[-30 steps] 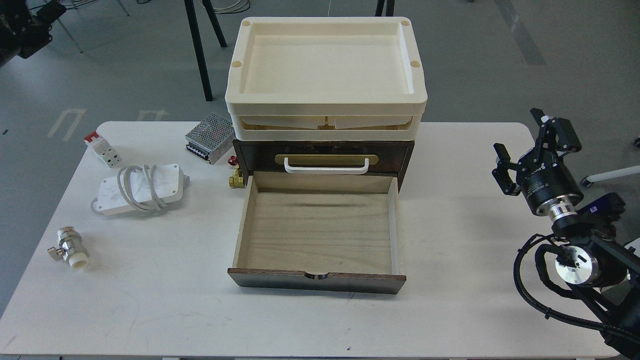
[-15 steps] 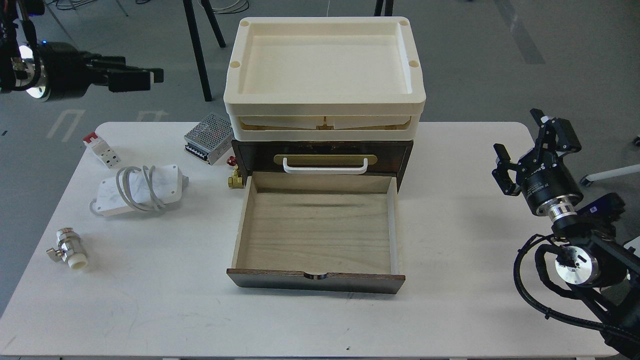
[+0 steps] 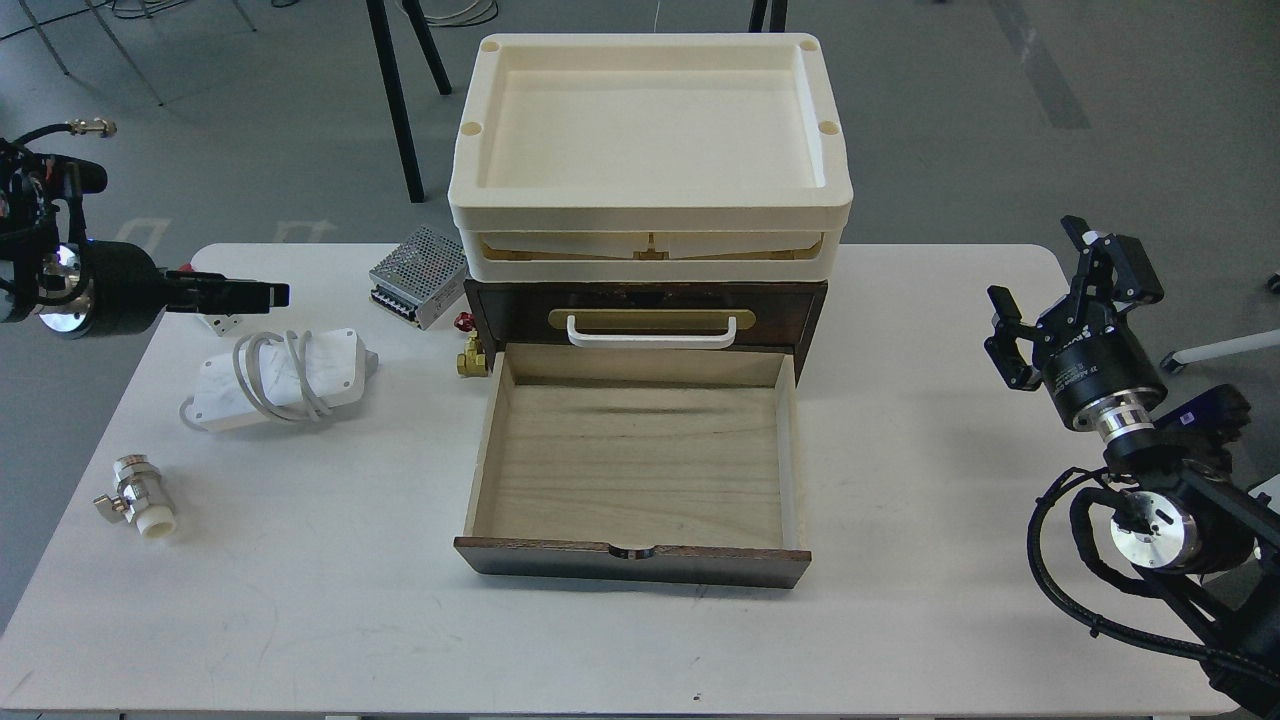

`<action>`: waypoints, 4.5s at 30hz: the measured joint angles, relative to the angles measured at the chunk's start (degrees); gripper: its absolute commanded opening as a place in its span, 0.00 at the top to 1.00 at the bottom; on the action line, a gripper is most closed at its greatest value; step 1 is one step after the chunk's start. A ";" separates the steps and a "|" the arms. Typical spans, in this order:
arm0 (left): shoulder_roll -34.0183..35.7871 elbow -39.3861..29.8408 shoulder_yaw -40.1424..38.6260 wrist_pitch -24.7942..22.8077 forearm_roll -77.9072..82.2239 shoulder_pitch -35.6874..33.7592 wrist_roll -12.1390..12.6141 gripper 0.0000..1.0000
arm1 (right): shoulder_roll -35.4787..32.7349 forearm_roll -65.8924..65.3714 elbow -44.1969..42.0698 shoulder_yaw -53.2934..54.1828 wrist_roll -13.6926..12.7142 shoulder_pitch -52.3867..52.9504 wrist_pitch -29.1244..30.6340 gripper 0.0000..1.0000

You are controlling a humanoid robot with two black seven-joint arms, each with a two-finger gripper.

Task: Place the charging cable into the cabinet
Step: 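Lower the left gripper onto the coiled white charging cable and grasp it, then lift the white cable and brick up off the table with the left gripper, then carry the cable over the cabinet and lower it into the open drawer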

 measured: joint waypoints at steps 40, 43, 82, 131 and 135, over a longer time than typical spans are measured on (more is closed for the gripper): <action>-21.70 29.92 2.87 11.45 -1.29 9.99 -0.01 0.84 | 0.00 0.01 -0.01 -0.07 0.00 -0.07 0.00 0.01; -21.71 30.06 5.41 11.46 -1.61 9.84 0.00 0.93 | 0.00 0.01 -0.01 -0.07 0.00 -0.07 0.00 0.01; -2.94 29.34 5.06 0.00 -48.11 -21.84 0.00 0.97 | 0.00 0.01 -0.01 -0.09 0.00 0.01 0.00 0.01; -3.77 -47.17 1.22 -0.01 -10.40 -19.71 -0.01 0.96 | 0.00 0.01 -0.01 -0.17 0.00 0.01 0.00 0.01; -4.40 -47.38 1.22 0.00 -7.00 -14.98 -0.01 0.95 | 0.00 0.01 -0.01 -0.17 0.00 0.01 0.00 0.01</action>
